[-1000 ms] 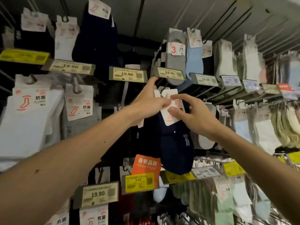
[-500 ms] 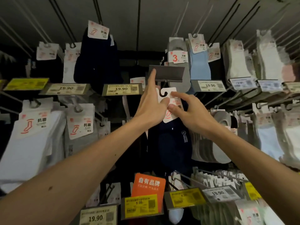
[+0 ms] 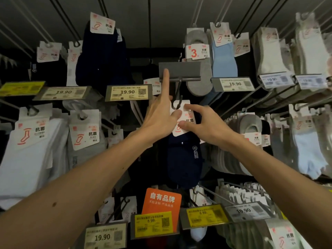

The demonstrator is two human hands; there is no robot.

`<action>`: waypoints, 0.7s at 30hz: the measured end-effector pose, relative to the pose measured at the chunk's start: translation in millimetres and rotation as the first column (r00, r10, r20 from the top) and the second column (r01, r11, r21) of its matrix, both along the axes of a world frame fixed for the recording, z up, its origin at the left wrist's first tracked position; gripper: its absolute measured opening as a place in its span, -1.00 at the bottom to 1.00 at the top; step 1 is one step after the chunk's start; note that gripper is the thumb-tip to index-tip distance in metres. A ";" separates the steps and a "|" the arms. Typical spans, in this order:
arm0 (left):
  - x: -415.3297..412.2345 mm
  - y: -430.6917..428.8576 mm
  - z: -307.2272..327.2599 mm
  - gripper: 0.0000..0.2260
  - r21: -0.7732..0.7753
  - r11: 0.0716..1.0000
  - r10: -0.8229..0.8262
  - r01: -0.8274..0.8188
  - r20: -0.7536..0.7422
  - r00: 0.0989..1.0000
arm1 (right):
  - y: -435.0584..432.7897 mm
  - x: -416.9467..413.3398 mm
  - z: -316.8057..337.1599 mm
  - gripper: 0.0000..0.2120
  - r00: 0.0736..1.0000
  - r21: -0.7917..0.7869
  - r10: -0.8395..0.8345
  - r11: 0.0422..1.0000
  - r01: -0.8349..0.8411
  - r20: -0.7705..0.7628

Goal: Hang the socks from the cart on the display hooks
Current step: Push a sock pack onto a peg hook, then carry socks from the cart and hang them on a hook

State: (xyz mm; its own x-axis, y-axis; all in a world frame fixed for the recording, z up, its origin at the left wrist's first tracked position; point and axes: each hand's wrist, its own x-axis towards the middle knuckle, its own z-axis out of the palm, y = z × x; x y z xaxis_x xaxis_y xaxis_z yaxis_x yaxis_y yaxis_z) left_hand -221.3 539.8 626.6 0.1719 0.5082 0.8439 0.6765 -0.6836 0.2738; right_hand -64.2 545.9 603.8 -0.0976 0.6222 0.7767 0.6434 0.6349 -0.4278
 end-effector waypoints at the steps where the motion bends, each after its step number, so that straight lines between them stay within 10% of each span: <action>1: -2.0 0.5 -1.1 -0.07 0.001 1.000 0.009 -0.009 -0.012 1.000 | 1.8 -0.2 -2.4 -0.33 1.000 0.009 -0.008 1.000 0.008 0.008; 7: -11.3 -16.8 -16.4 -0.13 0.010 1.000 0.016 -0.015 -0.063 0.998 | -15.7 1.6 -25.9 -0.28 1.000 -0.005 -0.017 1.000 0.016 -0.027; 12: -27.3 -58.1 -50.4 -0.95 0.069 0.998 0.018 -0.012 -0.080 0.997 | -82.7 12.5 -93.0 -0.53 0.997 -0.087 -0.051 0.995 0.045 -0.059; 21: -20.2 -127.6 -190.1 -0.71 -0.251 0.936 -0.351 0.246 -0.644 0.680 | -226.2 15.4 -345.4 -0.81 0.879 -0.366 -0.430 0.867 0.338 -0.205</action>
State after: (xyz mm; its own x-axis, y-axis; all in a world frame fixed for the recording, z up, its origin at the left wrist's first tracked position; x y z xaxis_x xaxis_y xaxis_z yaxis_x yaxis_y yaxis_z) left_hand -241.5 412.2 436.5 0.8248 0.4258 0.3721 0.4811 -0.8742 -0.0661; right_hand -48.7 319.6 258.3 0.3848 0.7774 0.4976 0.6373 0.1662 -0.7525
